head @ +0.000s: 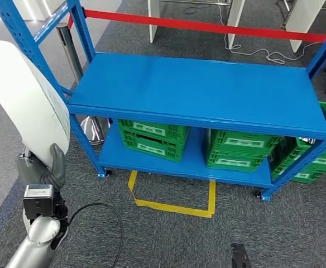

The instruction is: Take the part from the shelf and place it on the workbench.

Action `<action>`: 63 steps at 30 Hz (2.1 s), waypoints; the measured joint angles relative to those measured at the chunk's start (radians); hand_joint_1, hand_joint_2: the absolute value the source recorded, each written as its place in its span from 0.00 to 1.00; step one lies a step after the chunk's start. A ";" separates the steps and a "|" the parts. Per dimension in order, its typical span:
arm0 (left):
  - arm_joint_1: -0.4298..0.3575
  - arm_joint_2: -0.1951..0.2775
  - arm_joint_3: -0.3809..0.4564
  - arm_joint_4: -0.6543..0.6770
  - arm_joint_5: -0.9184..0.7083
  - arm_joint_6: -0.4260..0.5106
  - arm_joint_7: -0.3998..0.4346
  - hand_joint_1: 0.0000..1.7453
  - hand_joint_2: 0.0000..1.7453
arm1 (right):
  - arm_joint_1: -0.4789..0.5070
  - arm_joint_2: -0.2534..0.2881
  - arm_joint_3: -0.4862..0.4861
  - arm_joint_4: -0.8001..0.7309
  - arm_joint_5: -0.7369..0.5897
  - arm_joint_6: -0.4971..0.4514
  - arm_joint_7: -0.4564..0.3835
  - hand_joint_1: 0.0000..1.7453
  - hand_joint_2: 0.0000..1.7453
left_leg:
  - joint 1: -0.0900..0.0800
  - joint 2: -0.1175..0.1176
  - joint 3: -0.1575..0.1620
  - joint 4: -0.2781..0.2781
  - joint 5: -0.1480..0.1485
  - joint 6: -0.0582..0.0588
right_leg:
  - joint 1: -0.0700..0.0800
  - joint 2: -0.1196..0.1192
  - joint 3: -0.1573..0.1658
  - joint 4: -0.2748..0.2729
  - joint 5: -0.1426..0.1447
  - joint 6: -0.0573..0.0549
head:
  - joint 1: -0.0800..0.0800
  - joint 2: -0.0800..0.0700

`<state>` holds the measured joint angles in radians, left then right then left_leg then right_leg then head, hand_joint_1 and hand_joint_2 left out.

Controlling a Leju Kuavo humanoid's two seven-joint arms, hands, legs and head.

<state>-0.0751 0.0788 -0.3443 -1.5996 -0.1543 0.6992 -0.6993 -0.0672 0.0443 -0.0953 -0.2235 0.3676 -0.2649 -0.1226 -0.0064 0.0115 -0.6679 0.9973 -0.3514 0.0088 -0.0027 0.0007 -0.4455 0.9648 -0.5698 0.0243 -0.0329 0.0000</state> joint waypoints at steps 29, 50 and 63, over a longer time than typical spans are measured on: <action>0.041 0.003 0.007 -0.005 0.082 -0.002 -0.001 1.00 1.00 | -0.007 -0.003 0.050 0.000 0.036 0.011 0.045 0.00 0.00 | 0.003 -0.081 0.053 -0.009 -0.057 0.006 | -0.008 0.066 -0.034 0.038 0.032 0.002 | -0.008 0.000; 0.061 0.004 0.029 -0.016 0.069 0.001 -0.001 1.00 1.00 | -0.011 0.003 0.072 0.003 0.049 0.013 0.046 0.00 0.00 | 0.005 0.013 0.093 -0.008 -0.092 0.023 | -0.003 -0.061 -0.083 0.085 -0.014 0.007 | -0.008 0.000; 0.071 0.004 0.032 -0.018 0.072 0.001 -0.001 1.00 1.00 | 0.001 0.005 0.073 0.007 0.051 0.018 0.056 0.00 0.00 | 0.000 -0.135 0.060 0.013 -0.080 0.001 | -0.011 0.054 -0.085 0.029 0.064 -0.017 | -0.007 0.000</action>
<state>-0.0041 0.0831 -0.3119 -1.6177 -0.0821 0.7005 -0.7000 -0.0661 0.0496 -0.0221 -0.2167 0.4184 -0.2469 -0.0661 -0.0063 -0.1231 -0.6080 1.0099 -0.4319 0.0102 -0.0141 0.0552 -0.5301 0.9940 -0.5060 0.0070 -0.0397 0.0000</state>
